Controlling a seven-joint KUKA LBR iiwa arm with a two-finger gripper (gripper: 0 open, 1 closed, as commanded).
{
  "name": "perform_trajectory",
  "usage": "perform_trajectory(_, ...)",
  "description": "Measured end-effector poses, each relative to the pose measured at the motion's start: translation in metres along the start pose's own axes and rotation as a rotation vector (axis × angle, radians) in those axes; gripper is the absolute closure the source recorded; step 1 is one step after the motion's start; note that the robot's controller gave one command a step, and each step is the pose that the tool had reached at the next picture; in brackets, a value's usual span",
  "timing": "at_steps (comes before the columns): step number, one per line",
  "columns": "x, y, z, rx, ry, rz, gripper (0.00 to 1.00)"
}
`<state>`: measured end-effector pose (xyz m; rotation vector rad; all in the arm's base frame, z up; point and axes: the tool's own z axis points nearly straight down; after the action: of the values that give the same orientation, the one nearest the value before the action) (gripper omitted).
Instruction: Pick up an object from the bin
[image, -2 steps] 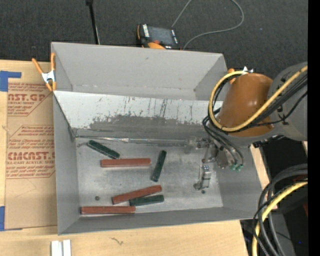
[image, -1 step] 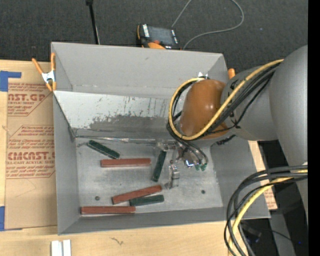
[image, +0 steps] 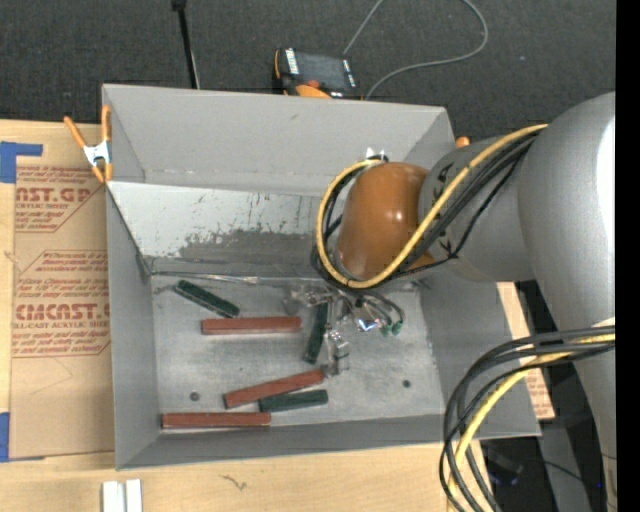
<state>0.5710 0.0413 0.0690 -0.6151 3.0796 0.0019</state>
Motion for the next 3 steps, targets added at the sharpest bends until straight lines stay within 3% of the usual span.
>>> perform_trajectory(1,-0.016,0.032,-0.001,0.000,-0.002,-0.033,0.00)
perform_trajectory(2,-0.016,0.031,-0.001,0.001,-0.002,-0.031,1.00)
perform_trajectory(3,-0.035,0.040,-0.137,0.004,-0.011,-0.136,1.00)
